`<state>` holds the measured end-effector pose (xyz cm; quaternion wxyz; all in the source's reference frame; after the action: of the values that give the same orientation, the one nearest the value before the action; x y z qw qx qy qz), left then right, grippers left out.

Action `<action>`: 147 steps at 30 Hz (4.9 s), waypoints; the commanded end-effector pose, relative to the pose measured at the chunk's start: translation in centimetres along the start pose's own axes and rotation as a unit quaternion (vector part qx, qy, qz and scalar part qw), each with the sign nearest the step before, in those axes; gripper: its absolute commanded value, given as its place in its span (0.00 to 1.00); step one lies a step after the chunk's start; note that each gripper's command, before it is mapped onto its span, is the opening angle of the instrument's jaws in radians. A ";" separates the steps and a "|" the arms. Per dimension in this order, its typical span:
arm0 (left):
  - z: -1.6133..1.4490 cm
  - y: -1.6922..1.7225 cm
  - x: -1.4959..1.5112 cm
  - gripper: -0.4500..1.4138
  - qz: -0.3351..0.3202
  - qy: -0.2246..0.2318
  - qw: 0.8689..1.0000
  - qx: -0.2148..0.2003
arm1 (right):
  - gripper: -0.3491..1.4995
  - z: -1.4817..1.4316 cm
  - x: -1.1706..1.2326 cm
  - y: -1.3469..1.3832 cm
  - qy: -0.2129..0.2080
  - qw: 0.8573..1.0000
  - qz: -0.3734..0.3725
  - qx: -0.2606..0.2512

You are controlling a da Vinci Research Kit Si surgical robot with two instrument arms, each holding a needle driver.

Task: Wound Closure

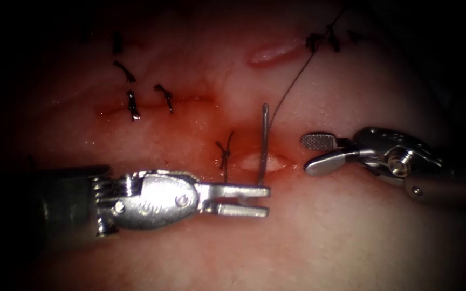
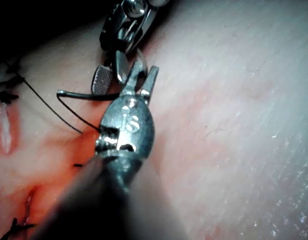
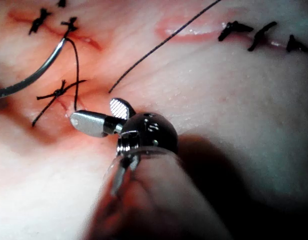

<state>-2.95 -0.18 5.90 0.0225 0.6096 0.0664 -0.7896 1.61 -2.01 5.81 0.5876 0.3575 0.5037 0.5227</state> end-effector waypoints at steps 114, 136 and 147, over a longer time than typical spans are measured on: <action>0.67 -0.54 -1.84 0.00 -0.090 -0.309 0.943 -0.080 | 0.00 0.48 0.73 -0.28 0.169 0.967 -0.178 -0.065; 0.75 -0.37 -1.87 0.31 -0.188 -0.375 0.904 -0.082 | 0.00 0.64 0.79 -0.30 0.241 0.907 -0.332 -0.099; 0.75 -0.39 -1.85 0.47 -0.199 -0.373 0.903 -0.081 | 0.00 0.72 0.67 -0.21 0.249 0.883 -0.379 -0.119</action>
<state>-3.19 0.00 7.86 -0.0626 0.2403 0.2372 -0.9392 2.23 -1.36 5.60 0.6367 -0.0783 0.6634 0.3852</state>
